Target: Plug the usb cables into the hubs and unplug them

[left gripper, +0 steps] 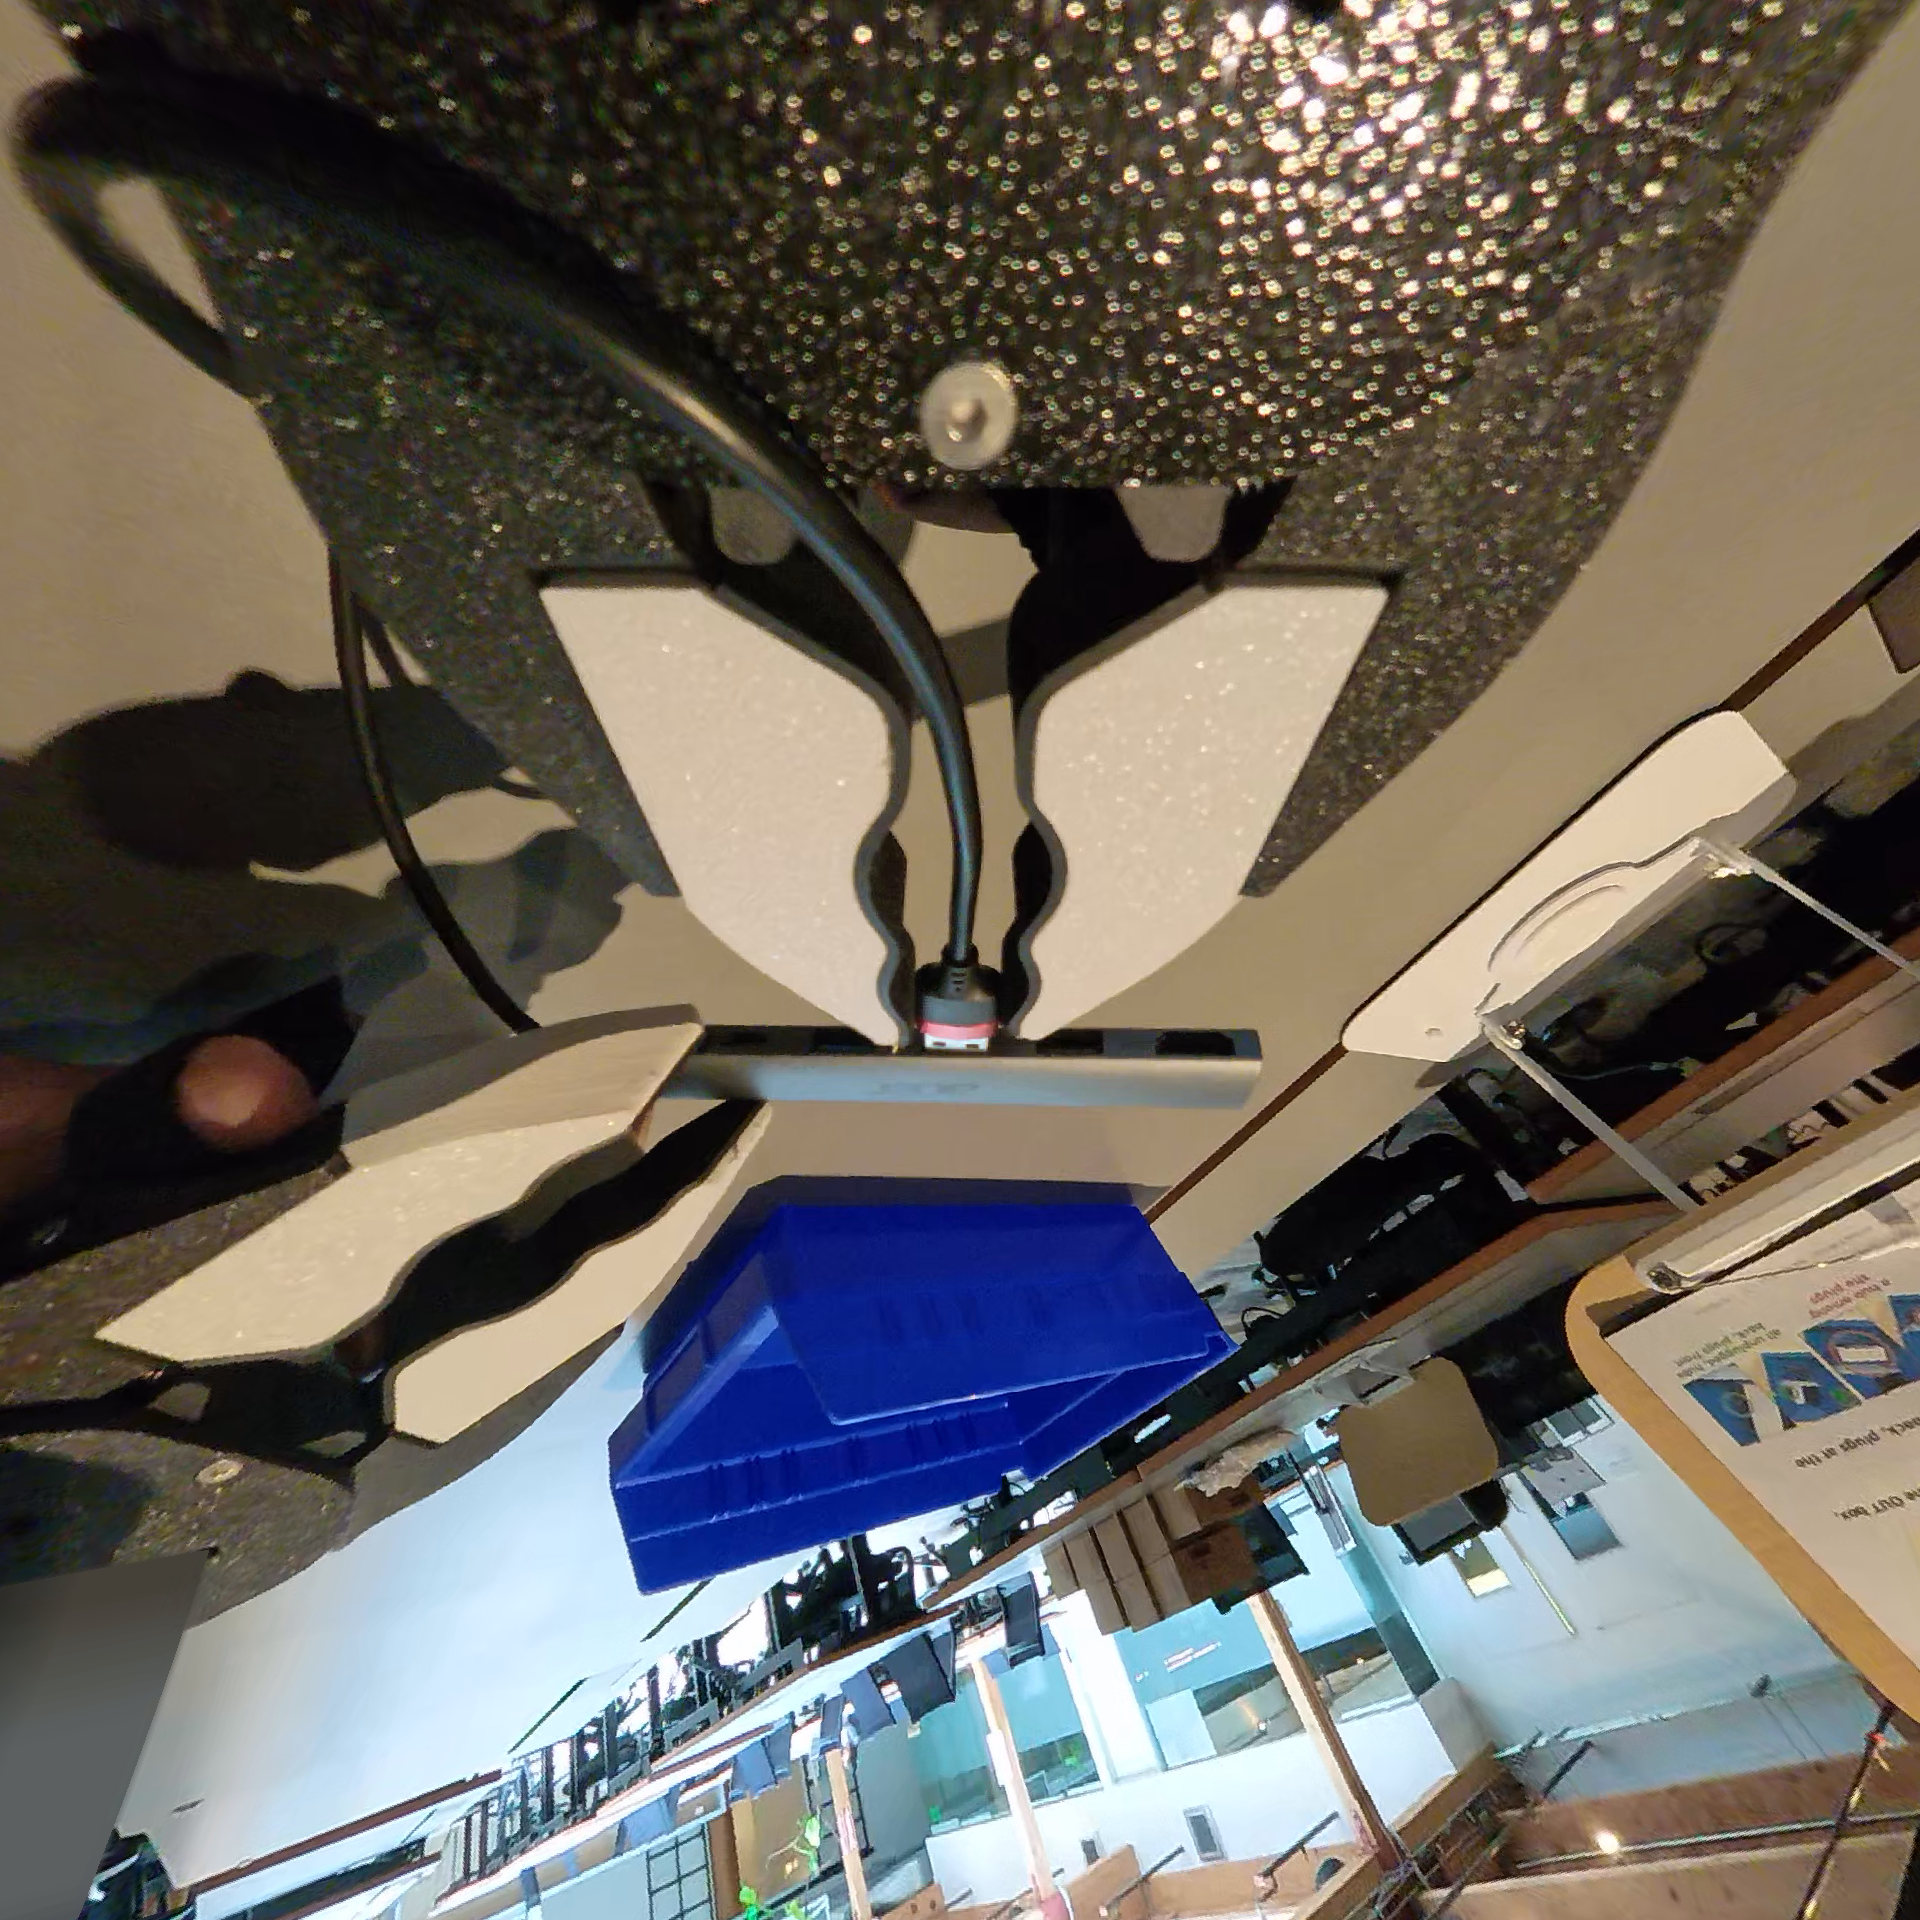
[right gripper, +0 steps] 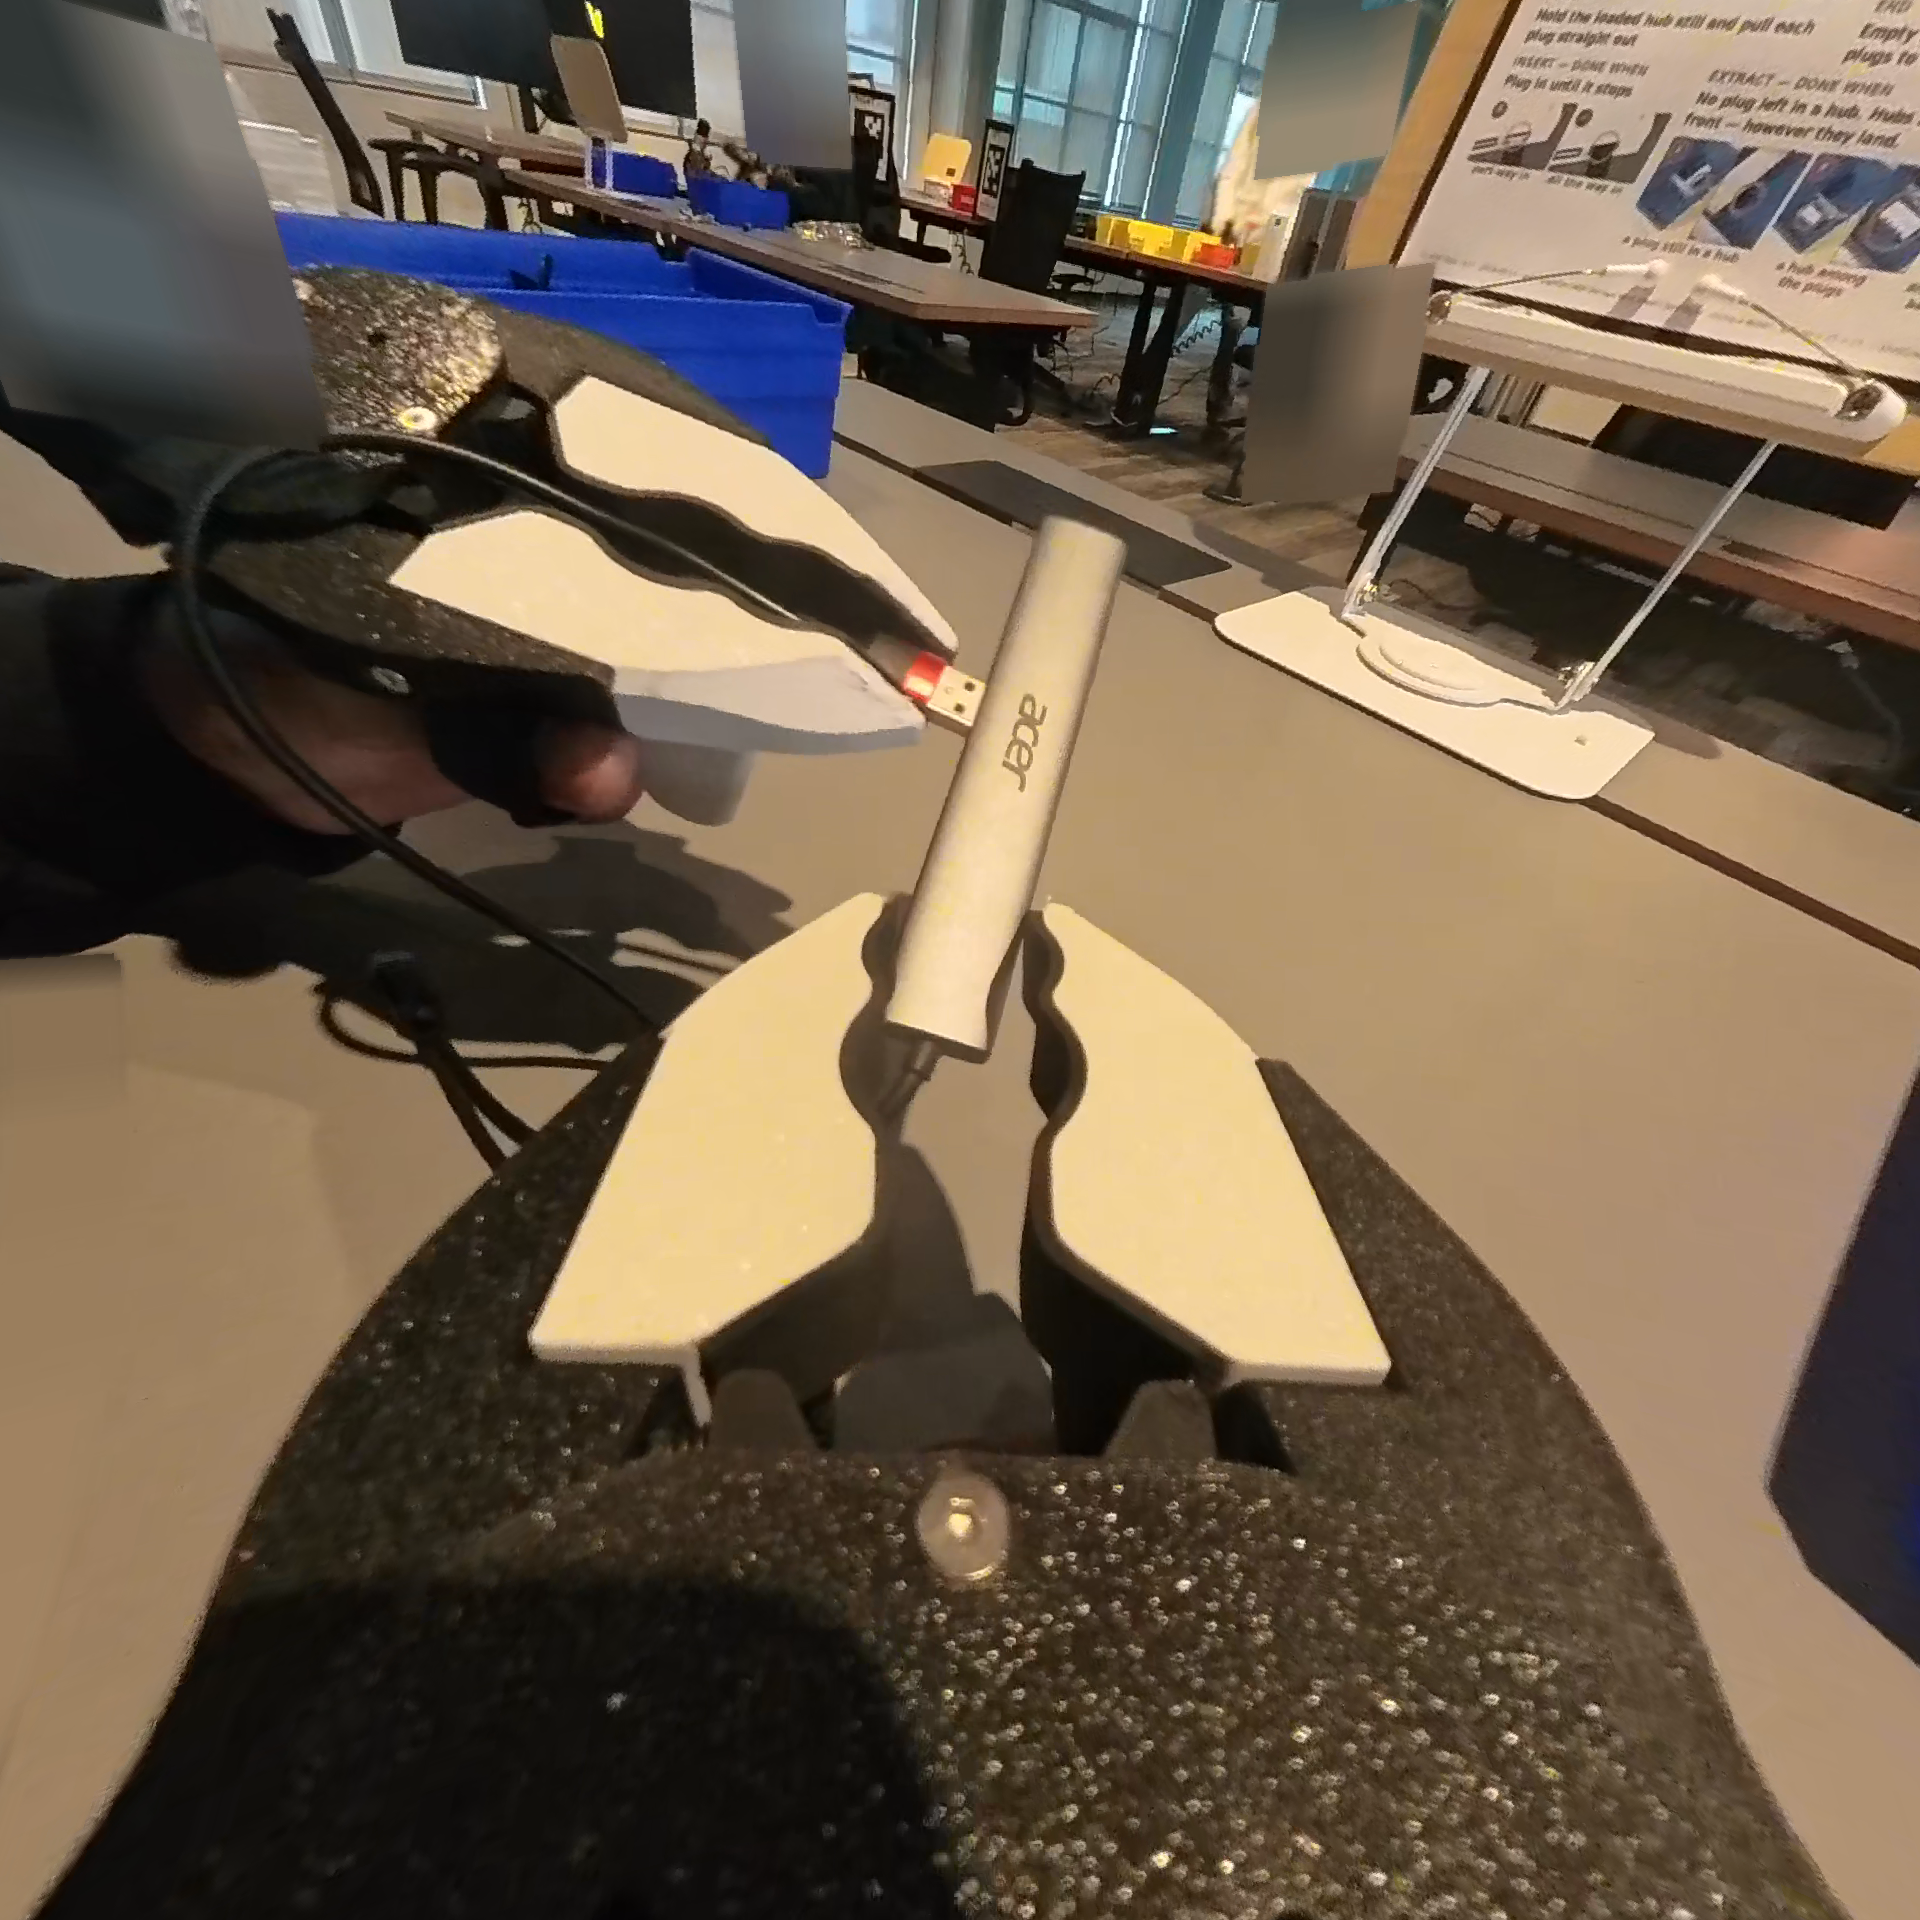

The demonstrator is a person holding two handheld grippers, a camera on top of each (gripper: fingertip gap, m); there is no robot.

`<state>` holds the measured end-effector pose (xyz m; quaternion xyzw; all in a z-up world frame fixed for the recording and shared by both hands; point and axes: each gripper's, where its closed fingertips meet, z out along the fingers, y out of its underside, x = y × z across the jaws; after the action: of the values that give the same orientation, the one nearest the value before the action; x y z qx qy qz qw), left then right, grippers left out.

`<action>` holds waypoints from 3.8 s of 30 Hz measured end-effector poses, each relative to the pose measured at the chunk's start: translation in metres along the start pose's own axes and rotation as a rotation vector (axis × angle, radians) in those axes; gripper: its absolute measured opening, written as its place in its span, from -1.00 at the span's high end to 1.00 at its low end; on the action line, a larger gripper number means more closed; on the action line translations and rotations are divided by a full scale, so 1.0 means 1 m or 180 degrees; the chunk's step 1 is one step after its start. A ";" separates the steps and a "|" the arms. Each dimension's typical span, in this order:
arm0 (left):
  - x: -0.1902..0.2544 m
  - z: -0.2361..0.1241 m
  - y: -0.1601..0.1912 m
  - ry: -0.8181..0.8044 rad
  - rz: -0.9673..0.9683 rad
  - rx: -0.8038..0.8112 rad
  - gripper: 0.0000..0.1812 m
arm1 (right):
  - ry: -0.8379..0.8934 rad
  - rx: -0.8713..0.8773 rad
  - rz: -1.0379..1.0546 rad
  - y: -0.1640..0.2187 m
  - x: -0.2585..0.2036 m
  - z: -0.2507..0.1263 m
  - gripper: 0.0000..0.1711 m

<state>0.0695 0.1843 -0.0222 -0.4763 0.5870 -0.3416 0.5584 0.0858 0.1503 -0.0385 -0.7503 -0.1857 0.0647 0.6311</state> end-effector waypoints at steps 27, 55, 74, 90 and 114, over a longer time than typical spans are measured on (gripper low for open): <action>0.005 -0.003 -0.006 0.0223 0.0021 0.0194 0.83 | -0.0641 0.0239 0.0711 -0.008 -0.013 -0.005 0.82; 0.040 -0.004 -0.006 0.0598 0.0717 0.0204 0.83 | -0.0869 0.0254 0.1411 -0.006 -0.005 -0.006 0.74; 0.043 -0.007 -0.011 0.0654 0.0754 0.0307 0.83 | -0.1143 0.0370 0.1804 -0.011 -0.004 -0.014 0.90; 0.054 -0.019 -0.029 0.0888 0.0668 0.0666 0.84 | -0.1529 0.0339 0.1913 -0.014 -0.019 -0.016 0.88; 0.065 -0.046 -0.059 0.1586 0.0026 0.1466 0.84 | -0.2709 0.0675 0.2612 -0.043 -0.049 -0.040 0.87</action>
<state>0.0401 0.0984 0.0177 -0.2371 0.6148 -0.5689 0.4921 0.0450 0.1015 0.0043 -0.6019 -0.1098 0.6161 0.4961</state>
